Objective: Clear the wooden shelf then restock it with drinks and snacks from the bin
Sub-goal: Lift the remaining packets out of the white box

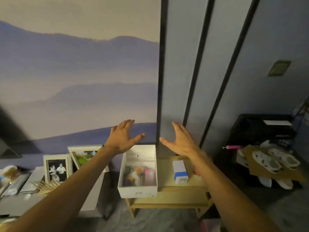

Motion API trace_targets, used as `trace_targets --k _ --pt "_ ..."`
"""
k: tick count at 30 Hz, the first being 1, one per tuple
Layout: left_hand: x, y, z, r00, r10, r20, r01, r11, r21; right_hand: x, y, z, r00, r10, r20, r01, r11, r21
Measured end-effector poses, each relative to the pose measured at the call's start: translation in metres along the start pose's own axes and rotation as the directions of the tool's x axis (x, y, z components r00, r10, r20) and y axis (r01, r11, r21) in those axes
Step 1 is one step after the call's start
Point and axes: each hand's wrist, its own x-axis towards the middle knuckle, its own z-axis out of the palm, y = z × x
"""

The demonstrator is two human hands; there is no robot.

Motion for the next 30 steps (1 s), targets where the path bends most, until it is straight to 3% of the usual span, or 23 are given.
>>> trace_targets --k 4,10,18,22,25,27,30 --pt "0.000 -0.053 0.021 0.992 -0.087 0.089 0.086 0.996 0.017 0.027 -0.024 0.058 0.997 -0.002 0.082 0.005 0.999 -0.032" --pt "0.010 -0.107 0.095 0.956 -0.041 0.292 0.016 0.996 0.088 0.054 -0.001 0.151 0.956 0.034 0.293 -0.007 0.996 -0.092" --pt "0.032 -0.155 0.248 0.835 -0.001 0.550 -0.064 0.993 0.099 0.100 0.084 0.283 0.825 -0.134 0.548 0.321 0.911 -0.260" --pt "0.041 -0.171 0.310 0.816 -0.010 0.578 -0.088 0.986 0.141 0.114 0.104 0.344 0.797 -0.193 0.572 0.444 0.829 -0.340" --pt "0.043 -0.182 0.332 0.793 -0.031 0.608 -0.089 0.982 0.166 0.116 0.101 0.368 0.830 -0.157 0.535 0.458 0.739 -0.493" --pt "0.040 -0.189 0.340 0.796 -0.036 0.604 -0.089 0.980 0.176 0.113 0.098 0.371 0.845 -0.237 0.480 0.490 0.702 -0.516" --pt "0.039 -0.191 0.344 0.786 -0.083 0.612 -0.037 0.983 0.181 0.113 0.091 0.370 0.795 -0.228 0.562 0.564 0.618 -0.547"
